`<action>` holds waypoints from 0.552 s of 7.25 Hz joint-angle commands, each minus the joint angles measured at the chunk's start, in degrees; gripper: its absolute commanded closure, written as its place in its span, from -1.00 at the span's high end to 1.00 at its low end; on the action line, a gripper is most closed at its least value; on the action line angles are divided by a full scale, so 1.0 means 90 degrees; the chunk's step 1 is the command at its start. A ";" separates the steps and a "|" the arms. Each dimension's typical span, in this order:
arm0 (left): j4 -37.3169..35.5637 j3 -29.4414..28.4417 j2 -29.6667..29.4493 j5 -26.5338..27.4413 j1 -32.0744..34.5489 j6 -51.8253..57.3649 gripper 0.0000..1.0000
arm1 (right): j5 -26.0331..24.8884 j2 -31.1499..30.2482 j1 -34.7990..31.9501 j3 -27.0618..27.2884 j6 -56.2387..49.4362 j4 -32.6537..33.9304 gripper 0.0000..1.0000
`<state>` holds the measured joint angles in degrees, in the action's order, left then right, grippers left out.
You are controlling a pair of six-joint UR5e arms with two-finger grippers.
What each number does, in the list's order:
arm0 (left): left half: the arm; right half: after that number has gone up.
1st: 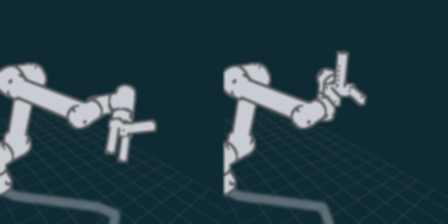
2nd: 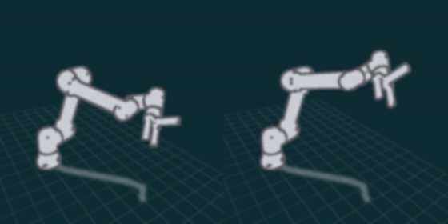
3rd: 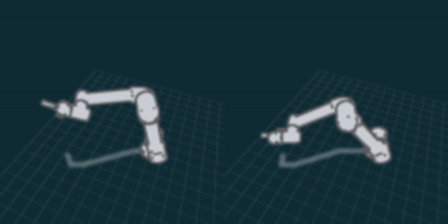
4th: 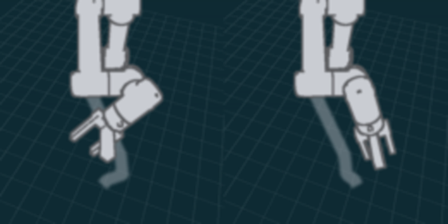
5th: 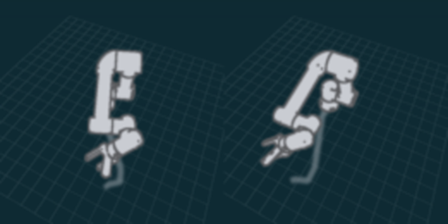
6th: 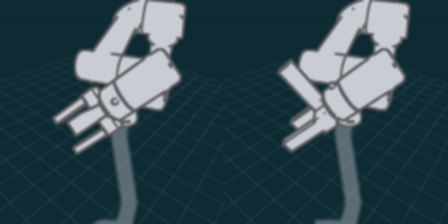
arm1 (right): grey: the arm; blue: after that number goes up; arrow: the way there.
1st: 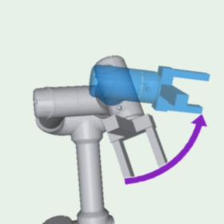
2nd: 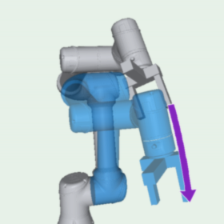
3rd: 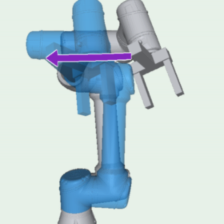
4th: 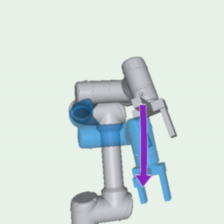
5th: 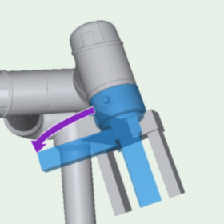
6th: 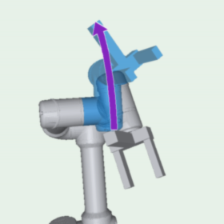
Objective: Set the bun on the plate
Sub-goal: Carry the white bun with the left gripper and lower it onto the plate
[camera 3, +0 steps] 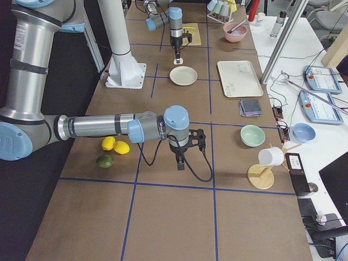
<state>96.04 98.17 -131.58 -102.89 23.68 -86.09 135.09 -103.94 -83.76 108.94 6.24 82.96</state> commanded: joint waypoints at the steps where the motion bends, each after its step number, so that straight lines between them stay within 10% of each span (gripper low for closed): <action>1: -0.0007 -0.0984 -0.0575 0.0559 -0.0082 -0.0093 -0.48 | 0.0000 -0.0034 0.0000 0.0005 0.0000 -0.0009 1.00; 4: 0.0052 -0.1328 -0.0575 0.0622 -0.0111 -0.0073 -0.45 | 0.0097 -0.0043 0.0000 -0.0005 0.0000 -0.0009 1.00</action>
<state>96.27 87.20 -136.72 -97.52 22.87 -86.67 135.51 -104.25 -83.76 108.94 6.24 82.88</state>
